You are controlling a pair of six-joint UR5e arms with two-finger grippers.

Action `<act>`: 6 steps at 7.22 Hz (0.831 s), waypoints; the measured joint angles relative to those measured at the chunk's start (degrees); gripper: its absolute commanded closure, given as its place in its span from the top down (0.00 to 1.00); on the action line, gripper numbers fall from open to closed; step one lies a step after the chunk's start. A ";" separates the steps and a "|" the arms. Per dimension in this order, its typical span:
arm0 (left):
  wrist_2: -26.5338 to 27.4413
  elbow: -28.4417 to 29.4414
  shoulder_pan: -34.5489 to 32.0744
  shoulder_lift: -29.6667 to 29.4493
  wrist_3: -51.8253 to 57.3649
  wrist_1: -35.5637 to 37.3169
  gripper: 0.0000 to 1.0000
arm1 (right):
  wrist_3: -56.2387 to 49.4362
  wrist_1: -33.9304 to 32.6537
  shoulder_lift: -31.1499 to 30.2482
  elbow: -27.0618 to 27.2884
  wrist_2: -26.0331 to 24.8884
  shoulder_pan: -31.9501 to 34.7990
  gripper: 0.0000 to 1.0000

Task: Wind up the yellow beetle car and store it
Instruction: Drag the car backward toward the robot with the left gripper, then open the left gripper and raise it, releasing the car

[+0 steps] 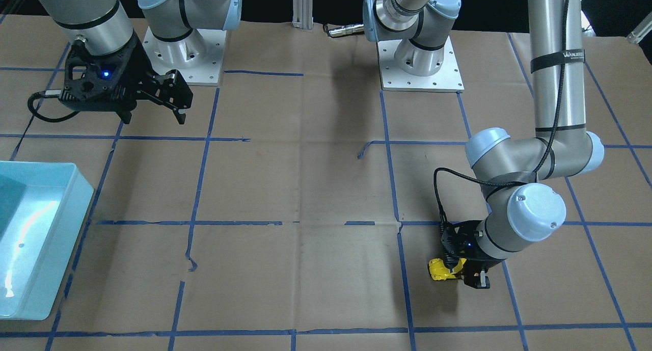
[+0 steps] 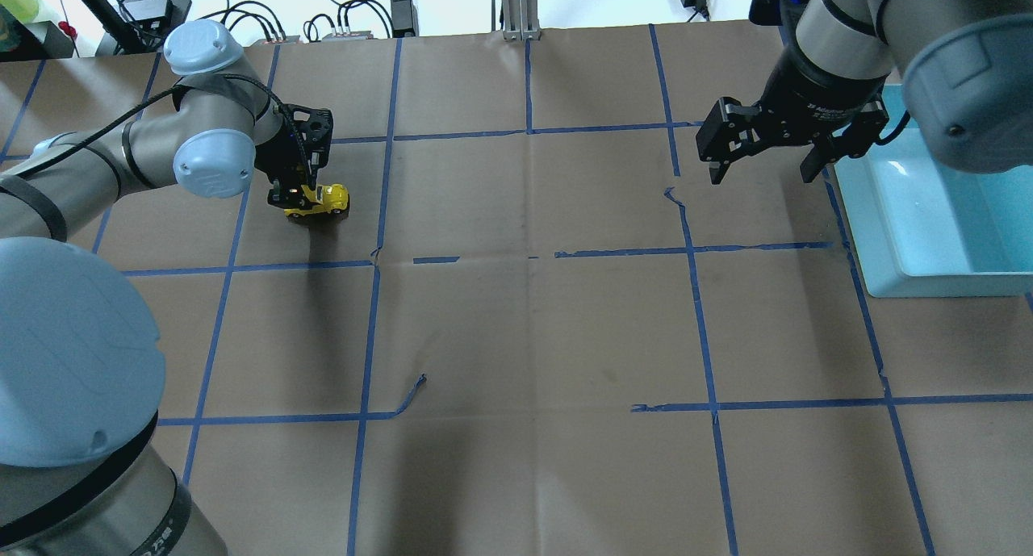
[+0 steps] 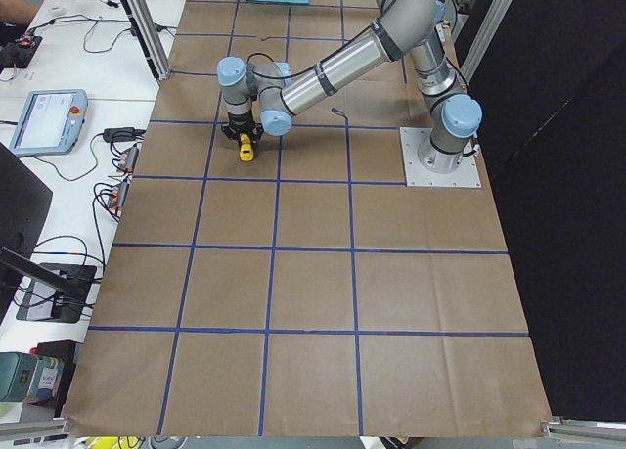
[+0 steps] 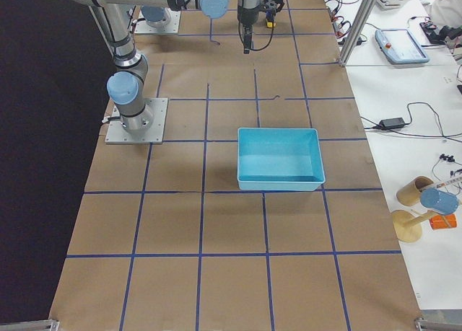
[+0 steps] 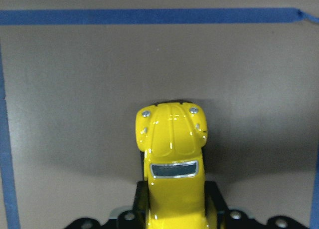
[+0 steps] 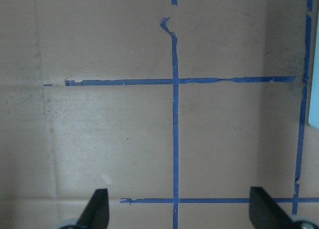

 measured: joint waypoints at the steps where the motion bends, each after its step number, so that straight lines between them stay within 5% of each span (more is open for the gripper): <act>1: -0.09 0.14 0.02 -0.04 -0.21 -0.10 0.98 | 0.01 -0.01 -0.01 0.02 0.04 0.00 1.00; 4: -2.73 1.07 -0.72 5.57 -6.89 -5.34 0.98 | -0.04 -0.03 0.04 0.02 0.12 0.00 1.00; 6: -4.94 4.61 -1.75 14.95 -23.33 -20.08 0.98 | -0.13 -0.03 0.10 0.12 0.08 0.00 1.00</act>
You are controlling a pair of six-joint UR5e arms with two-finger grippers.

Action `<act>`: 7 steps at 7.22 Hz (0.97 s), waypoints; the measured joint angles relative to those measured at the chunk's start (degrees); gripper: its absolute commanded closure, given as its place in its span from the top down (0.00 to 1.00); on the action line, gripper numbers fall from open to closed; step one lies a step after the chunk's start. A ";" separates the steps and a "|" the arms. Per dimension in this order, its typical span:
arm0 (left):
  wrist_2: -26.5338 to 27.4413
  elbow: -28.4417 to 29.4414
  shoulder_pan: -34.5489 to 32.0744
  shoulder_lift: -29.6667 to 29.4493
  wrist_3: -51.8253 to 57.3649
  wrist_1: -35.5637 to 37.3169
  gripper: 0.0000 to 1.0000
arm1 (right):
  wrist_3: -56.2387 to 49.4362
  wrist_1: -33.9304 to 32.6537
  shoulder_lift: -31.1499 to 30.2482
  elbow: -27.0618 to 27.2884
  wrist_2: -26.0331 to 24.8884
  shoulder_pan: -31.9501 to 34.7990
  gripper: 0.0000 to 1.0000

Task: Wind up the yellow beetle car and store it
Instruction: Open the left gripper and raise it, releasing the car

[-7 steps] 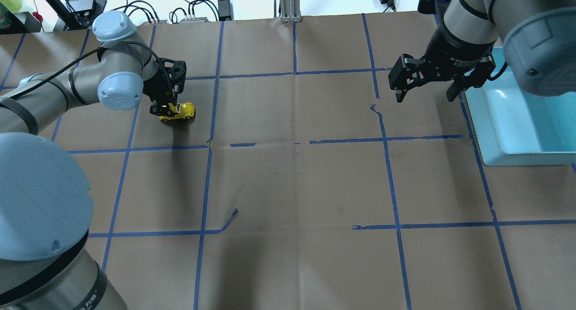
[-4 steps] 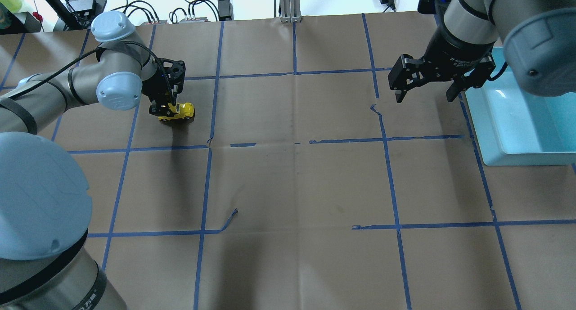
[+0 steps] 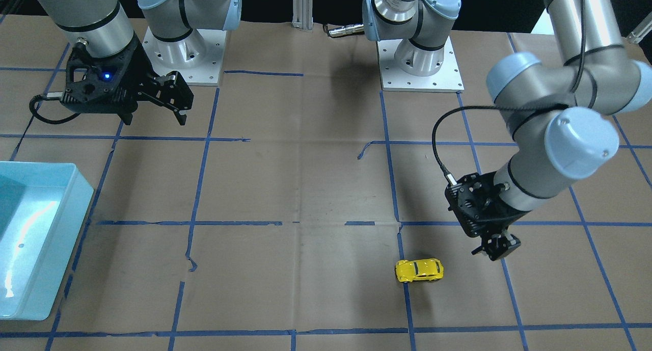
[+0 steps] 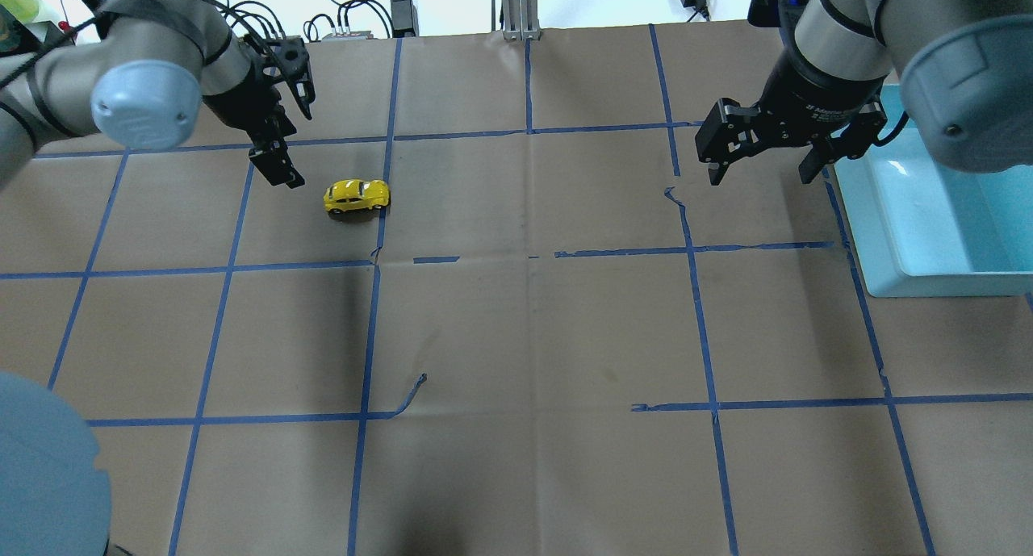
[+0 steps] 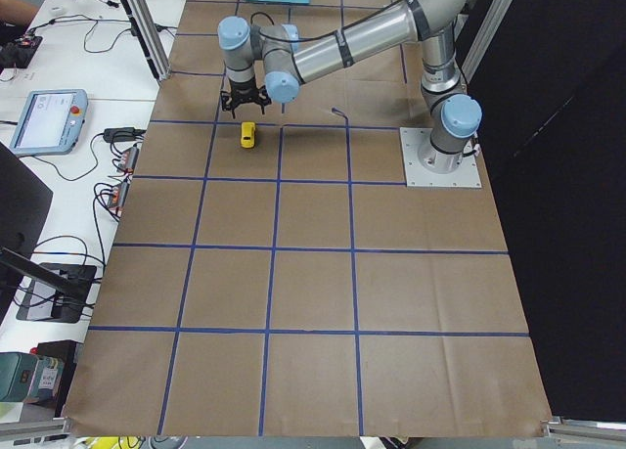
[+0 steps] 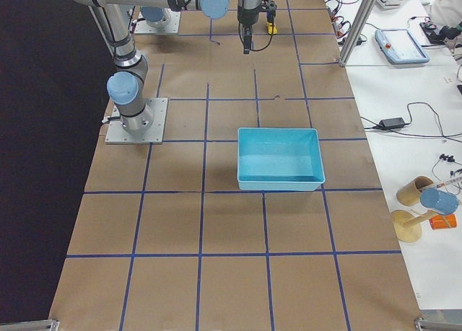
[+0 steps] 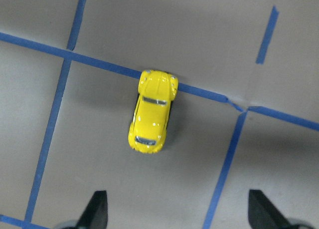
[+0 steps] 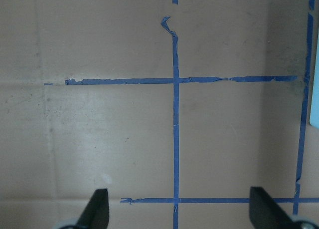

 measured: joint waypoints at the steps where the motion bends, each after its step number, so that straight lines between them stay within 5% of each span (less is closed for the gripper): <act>1: -0.51 2.27 -0.60 4.39 -10.93 -6.84 0.98 | -0.02 -0.02 0.00 -0.07 0.02 0.00 1.00; 4: 0.71 5.22 -4.58 10.01 -45.88 -13.62 0.98 | -2.08 -0.02 0.07 -0.03 0.02 -0.01 1.00; 7: 4.05 4.03 -6.53 13.36 -64.29 -14.53 0.98 | -15.98 -0.03 0.06 0.21 -0.12 -0.14 1.00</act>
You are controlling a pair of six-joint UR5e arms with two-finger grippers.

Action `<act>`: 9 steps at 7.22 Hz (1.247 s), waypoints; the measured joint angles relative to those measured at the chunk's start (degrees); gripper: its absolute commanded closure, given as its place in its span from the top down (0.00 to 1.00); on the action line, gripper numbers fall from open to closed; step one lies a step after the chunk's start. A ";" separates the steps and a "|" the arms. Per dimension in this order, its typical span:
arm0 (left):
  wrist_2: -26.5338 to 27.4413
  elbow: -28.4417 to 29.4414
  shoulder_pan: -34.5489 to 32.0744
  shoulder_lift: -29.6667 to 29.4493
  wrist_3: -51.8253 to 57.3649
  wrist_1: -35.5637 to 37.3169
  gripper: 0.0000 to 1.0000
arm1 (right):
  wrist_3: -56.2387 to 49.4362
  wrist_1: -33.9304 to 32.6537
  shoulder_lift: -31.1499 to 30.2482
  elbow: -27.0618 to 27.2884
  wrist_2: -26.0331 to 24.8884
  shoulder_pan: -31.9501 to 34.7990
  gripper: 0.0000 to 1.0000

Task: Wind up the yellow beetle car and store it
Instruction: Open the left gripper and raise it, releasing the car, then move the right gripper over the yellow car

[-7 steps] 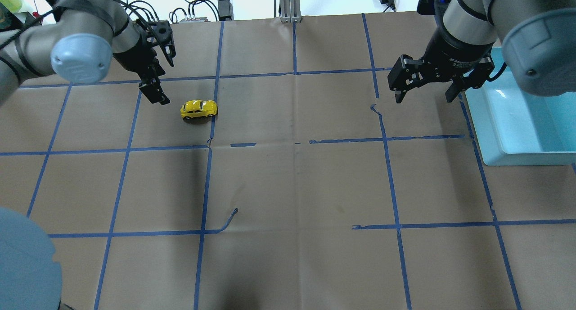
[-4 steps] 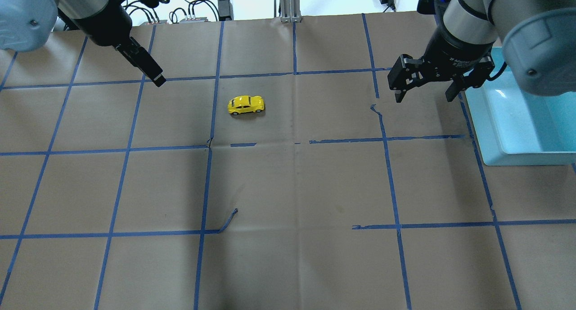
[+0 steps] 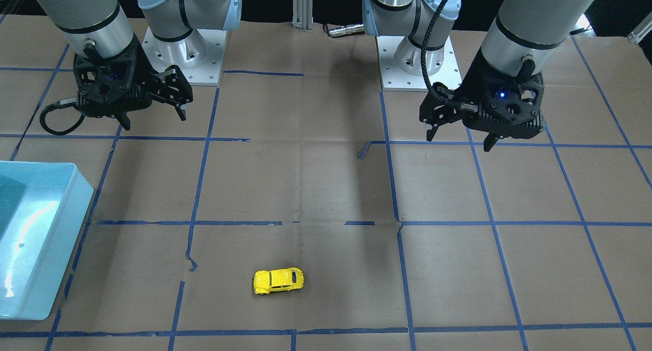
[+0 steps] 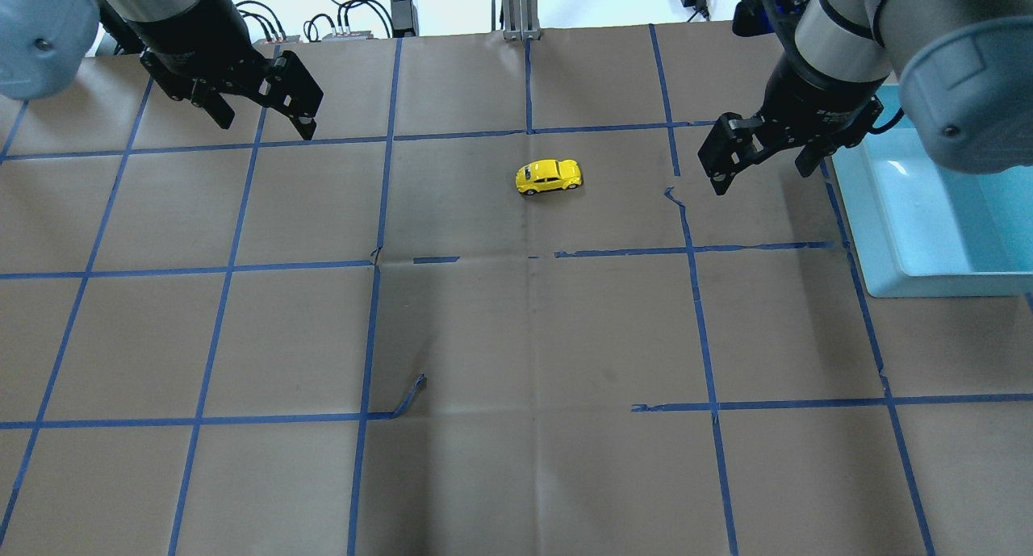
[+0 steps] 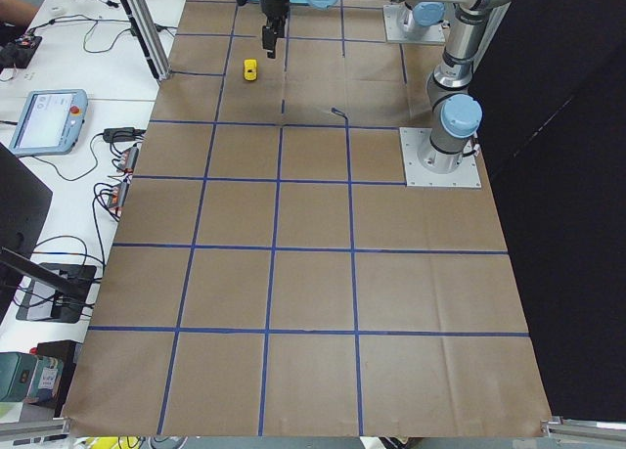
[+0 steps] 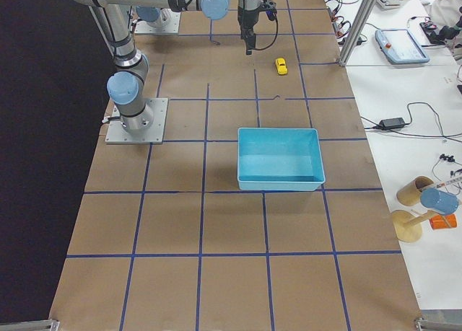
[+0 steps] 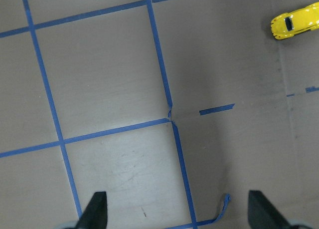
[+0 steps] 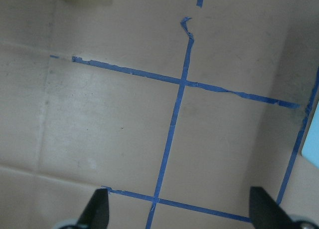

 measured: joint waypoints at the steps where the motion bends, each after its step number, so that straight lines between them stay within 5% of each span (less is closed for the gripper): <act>1: 0.15 -0.77 -0.06 0.90 -1.19 -0.11 0.99 | -5.78 0.04 -0.26 0.03 0.07 -0.02 1.00; 5: 0.20 -1.55 -0.08 1.59 -1.72 -0.09 0.99 | -33.21 0.19 -0.74 -0.03 -0.41 -0.23 1.00; 9: 0.22 -1.53 0.02 1.63 -1.66 -0.09 0.99 | -45.47 -1.51 0.67 -0.95 -0.03 -0.04 1.00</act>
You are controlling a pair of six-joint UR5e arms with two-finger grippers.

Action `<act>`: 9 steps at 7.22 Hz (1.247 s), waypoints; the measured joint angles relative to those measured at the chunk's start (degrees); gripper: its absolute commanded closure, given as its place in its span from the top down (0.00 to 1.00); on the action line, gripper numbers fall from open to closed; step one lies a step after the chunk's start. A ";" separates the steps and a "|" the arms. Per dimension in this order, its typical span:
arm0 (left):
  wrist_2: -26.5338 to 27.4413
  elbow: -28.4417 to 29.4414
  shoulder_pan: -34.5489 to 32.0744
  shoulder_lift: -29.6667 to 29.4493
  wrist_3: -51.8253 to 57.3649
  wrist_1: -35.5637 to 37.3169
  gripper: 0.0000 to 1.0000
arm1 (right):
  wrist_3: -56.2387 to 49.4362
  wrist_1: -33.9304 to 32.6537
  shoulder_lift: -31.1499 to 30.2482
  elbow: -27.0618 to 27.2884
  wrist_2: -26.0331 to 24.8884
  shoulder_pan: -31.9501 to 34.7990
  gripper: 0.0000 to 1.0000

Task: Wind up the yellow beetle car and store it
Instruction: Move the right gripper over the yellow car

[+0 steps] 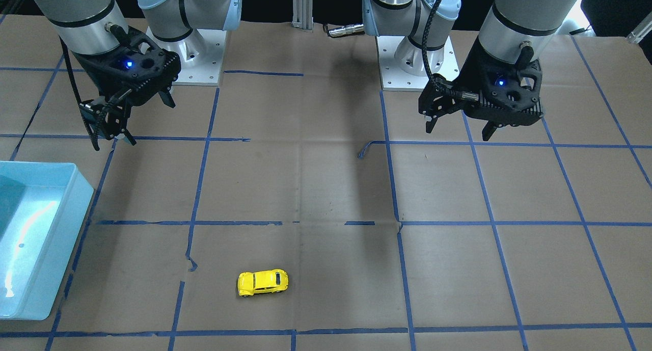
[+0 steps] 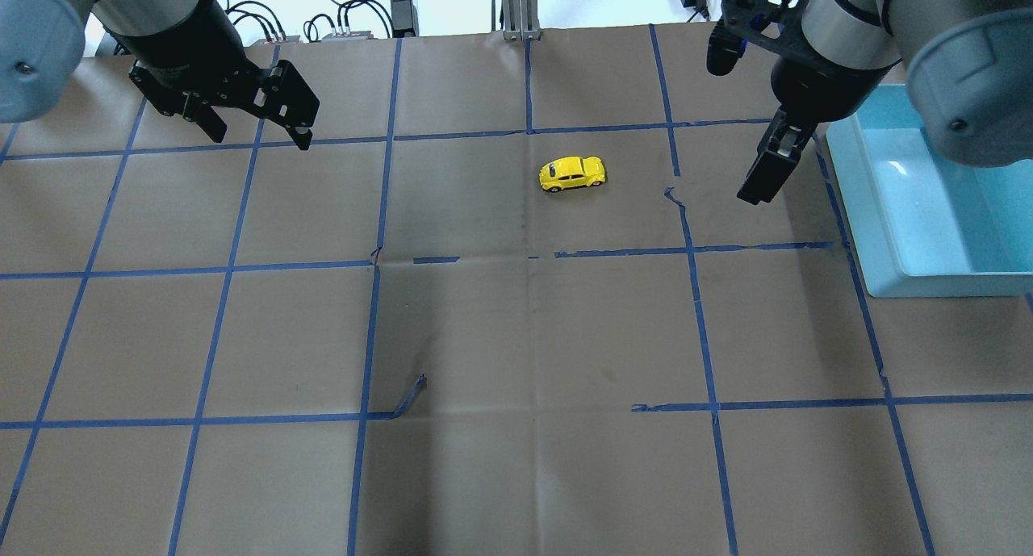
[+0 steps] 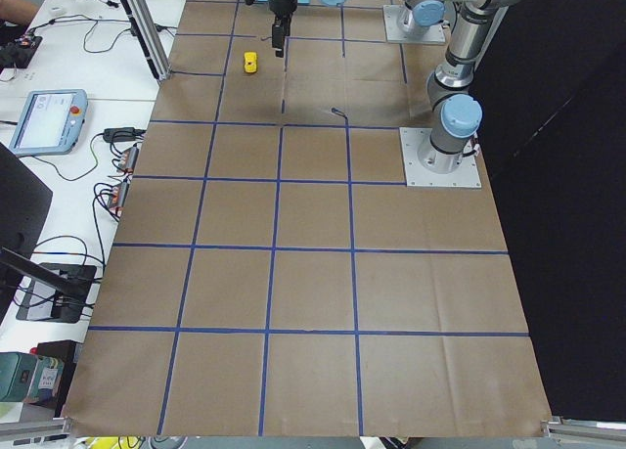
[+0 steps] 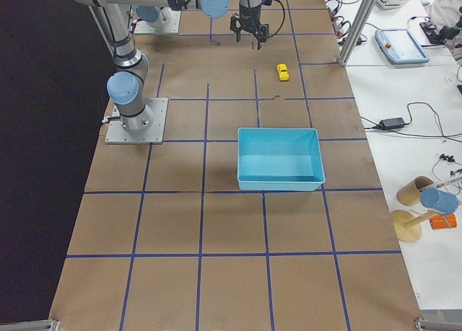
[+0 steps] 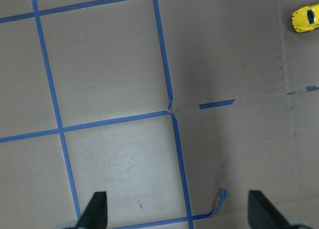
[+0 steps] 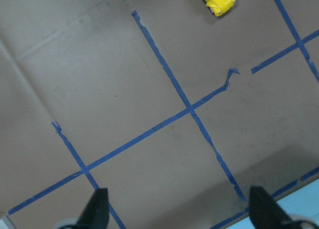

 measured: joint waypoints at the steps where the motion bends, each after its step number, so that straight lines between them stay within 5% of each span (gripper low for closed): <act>1: 0.00 0.00 0.03 0.00 0.00 0.00 0.99 | -3.20 -0.26 1.90 -0.62 0.26 0.15 1.00; 4: -0.07 0.00 0.10 0.00 0.00 0.06 0.99 | -12.68 -2.19 9.66 -3.76 1.99 1.20 1.00; 9: -0.11 0.00 0.15 0.02 0.00 0.09 0.99 | -17.34 -18.52 21.56 -5.49 1.09 6.66 1.00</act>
